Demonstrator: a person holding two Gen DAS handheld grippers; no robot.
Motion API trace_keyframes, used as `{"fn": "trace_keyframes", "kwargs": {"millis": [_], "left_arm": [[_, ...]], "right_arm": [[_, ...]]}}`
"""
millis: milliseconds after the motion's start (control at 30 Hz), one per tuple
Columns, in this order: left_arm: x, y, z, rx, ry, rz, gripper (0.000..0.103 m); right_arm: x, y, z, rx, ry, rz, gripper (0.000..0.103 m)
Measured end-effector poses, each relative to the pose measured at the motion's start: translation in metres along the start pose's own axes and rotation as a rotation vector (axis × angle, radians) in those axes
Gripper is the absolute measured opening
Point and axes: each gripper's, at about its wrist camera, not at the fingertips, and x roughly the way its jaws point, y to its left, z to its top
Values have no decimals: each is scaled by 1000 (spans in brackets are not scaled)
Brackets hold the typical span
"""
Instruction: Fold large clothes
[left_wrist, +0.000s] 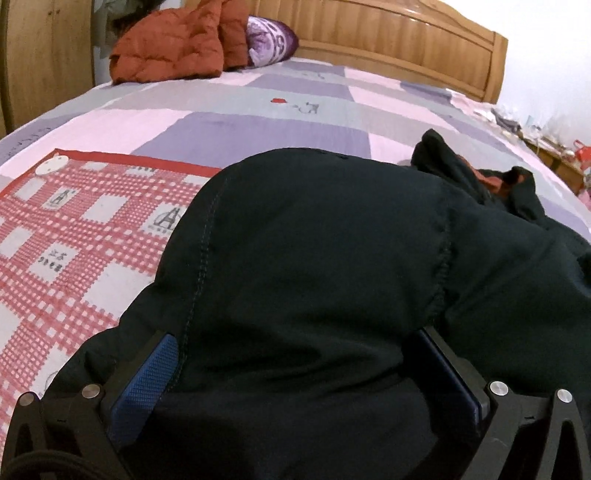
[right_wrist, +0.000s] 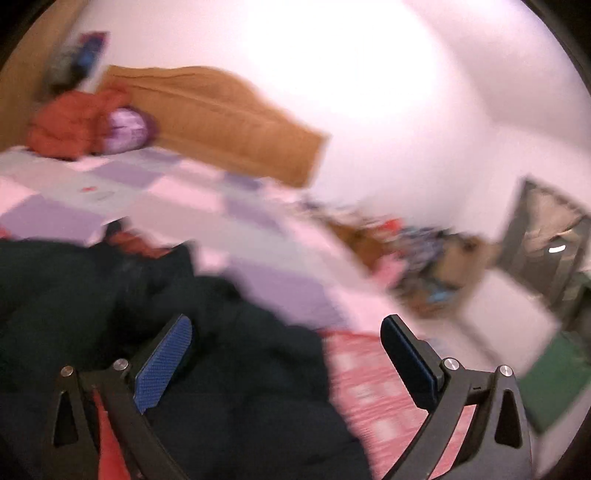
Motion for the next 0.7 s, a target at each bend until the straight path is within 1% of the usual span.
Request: {"fn": "trace_keyframes", "kwargs": {"millis": [67, 100, 133, 167, 200, 233, 267, 300, 333, 367, 400, 433, 467, 500, 533, 567, 600, 633, 667, 700], "left_arm": [[0, 1, 0, -2, 0, -3, 103], [0, 0, 0, -1, 0, -4, 103], [0, 0, 0, -1, -2, -3, 103], [1, 0, -1, -3, -2, -5, 103], [1, 1, -1, -5, -5, -6, 103], [0, 0, -1, -3, -5, -5, 103], [1, 0, -2, -2, -4, -3, 103], [1, 1, -2, -1, -3, -3, 103], [1, 1, -2, -3, -3, -6, 103], [1, 1, -2, -4, -2, -7, 103], [1, 1, -2, -3, -3, -6, 103], [1, 0, -3, -2, -3, -5, 103], [1, 0, -3, 5, -1, 3, 103], [1, -1, -3, 8, -2, 6, 103], [1, -1, -3, 8, -2, 7, 103], [1, 0, -3, 2, -1, 0, 103], [2, 0, -4, -2, 2, -8, 103], [2, -1, -5, 0, 1, -16, 103], [2, -3, -6, 8, 1, -18, 103], [2, -6, -6, 19, -1, -14, 103]], "right_arm": [[-8, -15, 11, 69, -25, -85, 103], [-13, -21, 14, 107, -43, -55, 103], [-14, -22, 14, 134, -41, 60, 103], [-12, -18, 13, 152, -14, 191, 103], [-9, -8, 8, 160, 34, 325, 103], [-5, 19, 0, 127, 112, 484, 103], [-6, 41, -5, 80, 141, 550, 103], [-10, 64, -10, 24, 142, 592, 103], [-17, 97, -15, -50, 114, 653, 103], [-20, 118, -18, -89, 113, 694, 103], [-21, 138, -20, -121, 131, 732, 103], [-15, 164, -24, -173, 192, 781, 103], [-8, 171, -27, -167, 225, 803, 103], [8, 168, -31, -138, 274, 782, 103], [18, 164, -31, -121, 293, 732, 103], [41, 145, -40, -114, 324, 632, 103], [65, 117, -51, -94, 351, 573, 103], [83, 91, -60, -58, 368, 551, 103], [96, 68, -68, -33, 373, 512, 103], [110, 43, -77, -20, 387, 434, 103]]}}
